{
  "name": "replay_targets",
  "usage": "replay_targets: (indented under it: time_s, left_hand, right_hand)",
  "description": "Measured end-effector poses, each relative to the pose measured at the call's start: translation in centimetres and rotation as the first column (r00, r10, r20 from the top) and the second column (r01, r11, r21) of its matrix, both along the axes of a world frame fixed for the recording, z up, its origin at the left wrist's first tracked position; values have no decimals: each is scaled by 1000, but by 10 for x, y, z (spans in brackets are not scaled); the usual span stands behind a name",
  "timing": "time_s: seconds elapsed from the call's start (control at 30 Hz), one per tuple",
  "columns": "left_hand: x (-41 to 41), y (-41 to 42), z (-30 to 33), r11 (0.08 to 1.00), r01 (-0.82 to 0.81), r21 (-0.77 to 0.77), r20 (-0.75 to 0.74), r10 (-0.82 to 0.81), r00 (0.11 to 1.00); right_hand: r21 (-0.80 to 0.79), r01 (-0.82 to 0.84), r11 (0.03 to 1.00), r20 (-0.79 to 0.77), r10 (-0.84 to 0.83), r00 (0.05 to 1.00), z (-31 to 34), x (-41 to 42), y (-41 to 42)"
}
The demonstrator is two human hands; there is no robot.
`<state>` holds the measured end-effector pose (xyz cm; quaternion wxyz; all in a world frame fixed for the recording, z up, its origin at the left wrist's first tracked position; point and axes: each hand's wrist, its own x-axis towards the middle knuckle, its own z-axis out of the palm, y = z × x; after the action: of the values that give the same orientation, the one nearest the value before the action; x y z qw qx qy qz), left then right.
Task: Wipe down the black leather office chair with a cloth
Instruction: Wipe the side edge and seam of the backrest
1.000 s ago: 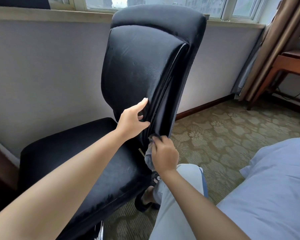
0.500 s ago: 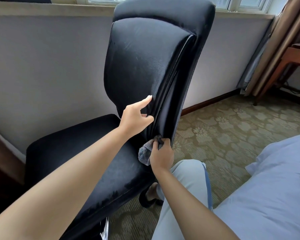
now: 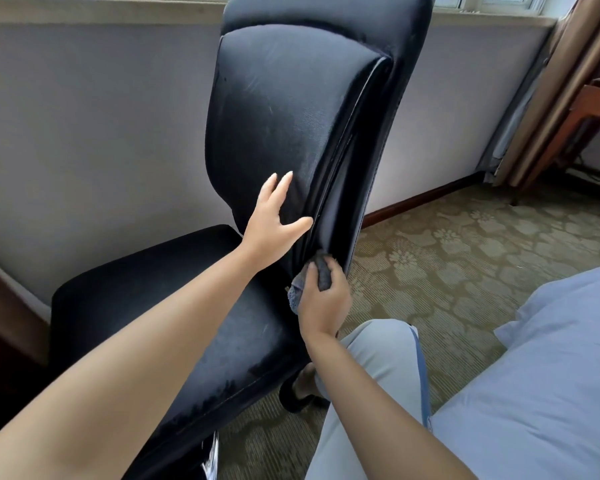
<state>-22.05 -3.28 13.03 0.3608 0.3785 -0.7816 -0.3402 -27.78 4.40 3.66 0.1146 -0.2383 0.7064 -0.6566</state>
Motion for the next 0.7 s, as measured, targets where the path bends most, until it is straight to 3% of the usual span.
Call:
replay_targets:
  time_s: [0.07,0.2,0.43,0.5,0.57,0.7]
  left_hand:
    - [-2,-1,-3,995,25,95,-10,-24,1000]
    - [-8,2,-14,996,25,90,37,-28,999]
    - [-19,7,-16,998,-42,56,82,37,996]
    - [-19,7,-15,997,-32,70,93,26,995]
    - [-19,7,-13,996,-28,81,114,18,993]
    - [-15,7,-8,997,-37,70,176,24,984]
  right_hand:
    - [129,0,992,113,-15,993,-13,-4,-2]
    - [245,-64,967,400,-41,915,-44,-11,-6]
    - [266,-39,963,492,-101,864,-38,-11,-12]
    - [277,-42,960,408,-78,910,-37,-7,-14]
    - [237,13,971,220,-67,973,-36,-4,-14]
    - [72,108,992,30,-110,993,-14,-6,-14]
